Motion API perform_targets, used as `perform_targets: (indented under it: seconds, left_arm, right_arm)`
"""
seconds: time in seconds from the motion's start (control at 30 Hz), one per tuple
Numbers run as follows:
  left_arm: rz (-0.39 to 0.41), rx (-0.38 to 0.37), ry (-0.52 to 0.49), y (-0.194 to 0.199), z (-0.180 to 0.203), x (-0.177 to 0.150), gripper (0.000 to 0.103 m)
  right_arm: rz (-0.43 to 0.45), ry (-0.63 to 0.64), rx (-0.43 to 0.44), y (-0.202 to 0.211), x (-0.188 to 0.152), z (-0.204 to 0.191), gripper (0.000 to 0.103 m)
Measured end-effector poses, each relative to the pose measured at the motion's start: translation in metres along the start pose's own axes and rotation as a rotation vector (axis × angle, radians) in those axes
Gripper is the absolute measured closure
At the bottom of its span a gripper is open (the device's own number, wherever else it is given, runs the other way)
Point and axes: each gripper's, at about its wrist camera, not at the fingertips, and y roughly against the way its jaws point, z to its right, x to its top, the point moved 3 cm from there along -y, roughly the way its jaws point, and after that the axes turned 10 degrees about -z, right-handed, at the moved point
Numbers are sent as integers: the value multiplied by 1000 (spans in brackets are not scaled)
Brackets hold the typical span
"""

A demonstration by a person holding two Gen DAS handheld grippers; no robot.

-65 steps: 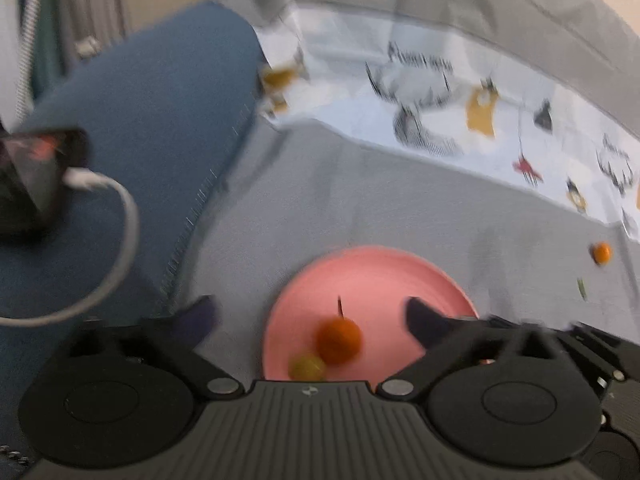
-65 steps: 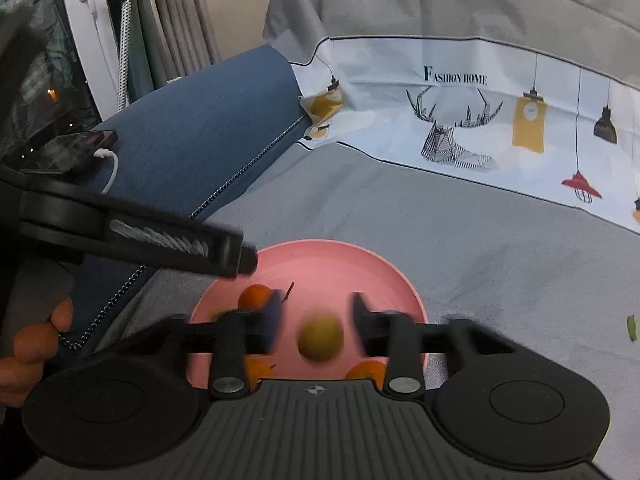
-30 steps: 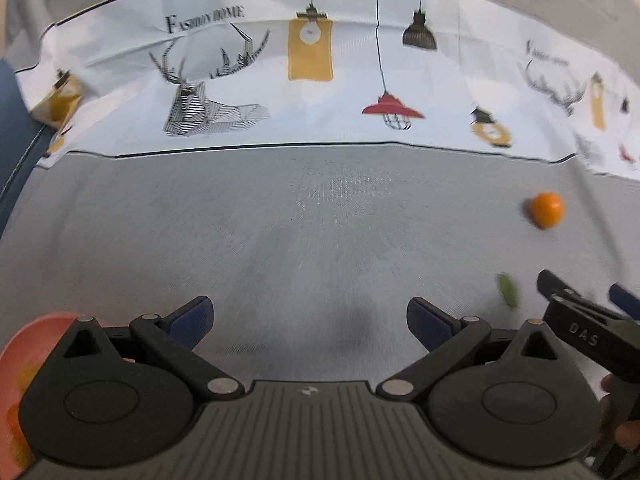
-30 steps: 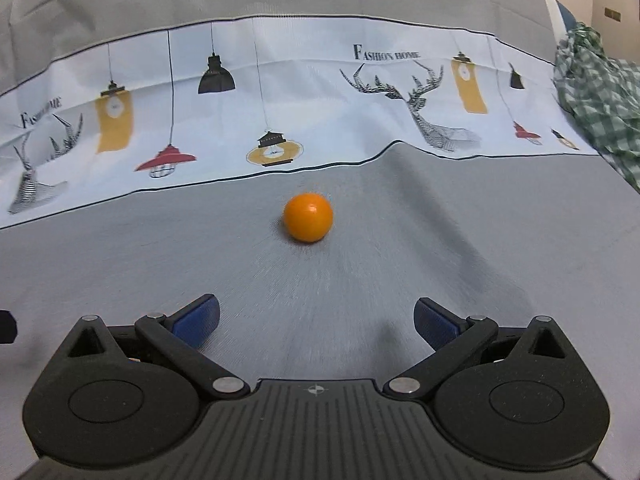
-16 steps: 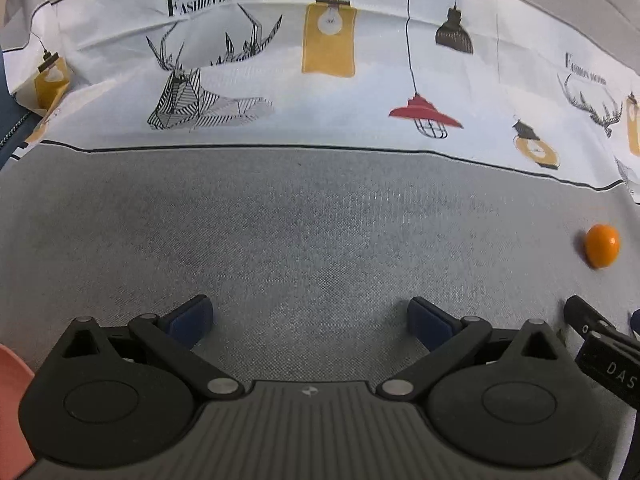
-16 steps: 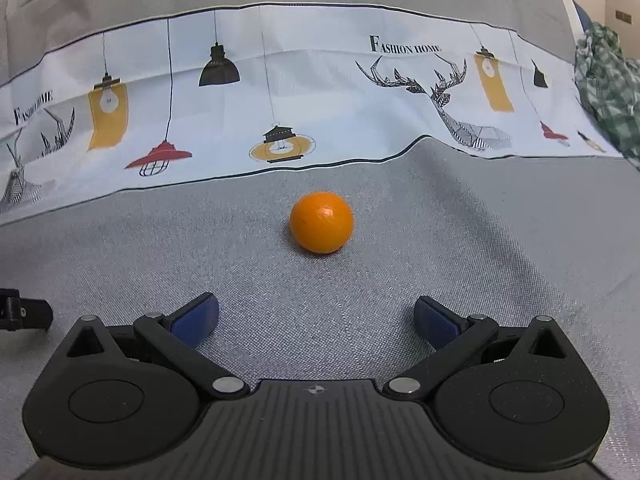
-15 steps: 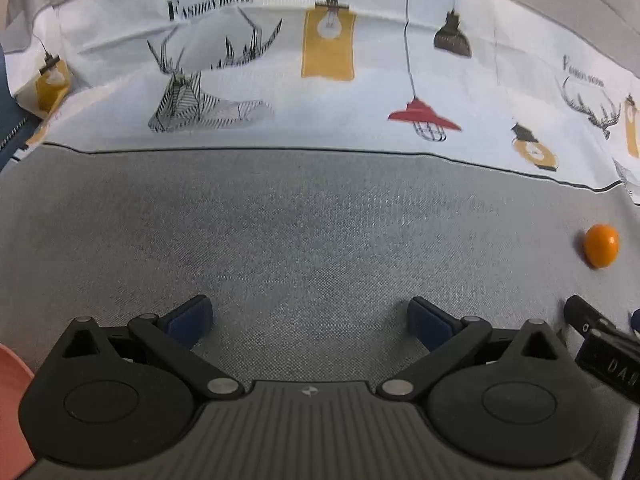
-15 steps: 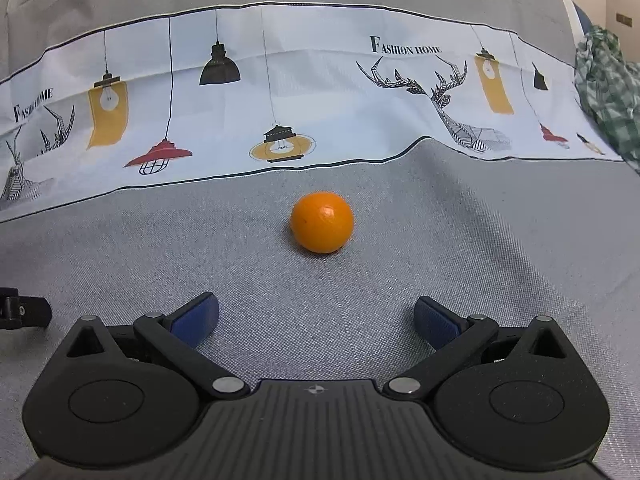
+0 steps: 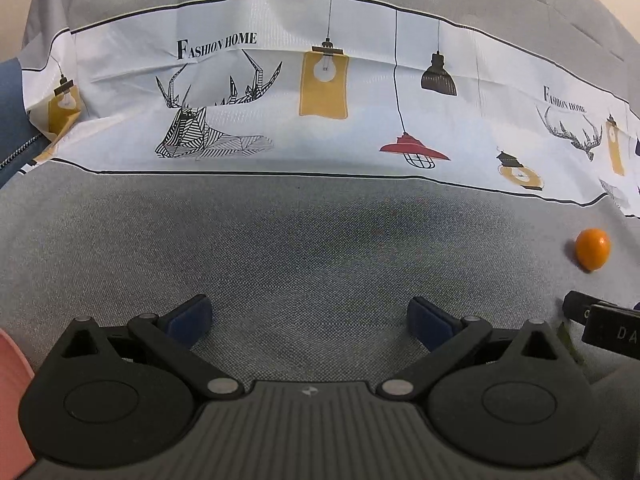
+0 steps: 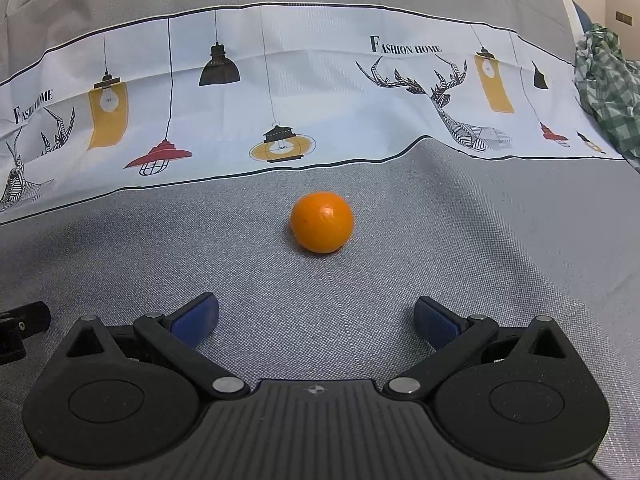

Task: Organize fruits
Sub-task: 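Move both open tools away from the plate toward the loose tangerine and tomato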

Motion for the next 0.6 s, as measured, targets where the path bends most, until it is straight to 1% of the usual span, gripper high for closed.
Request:
perform_targets:
  seconds: [0.6]
  left_arm:
    - [1,-11,7,-1,-1,-1,0]
  right_arm:
    - [1,1,1,0,0,0,1]
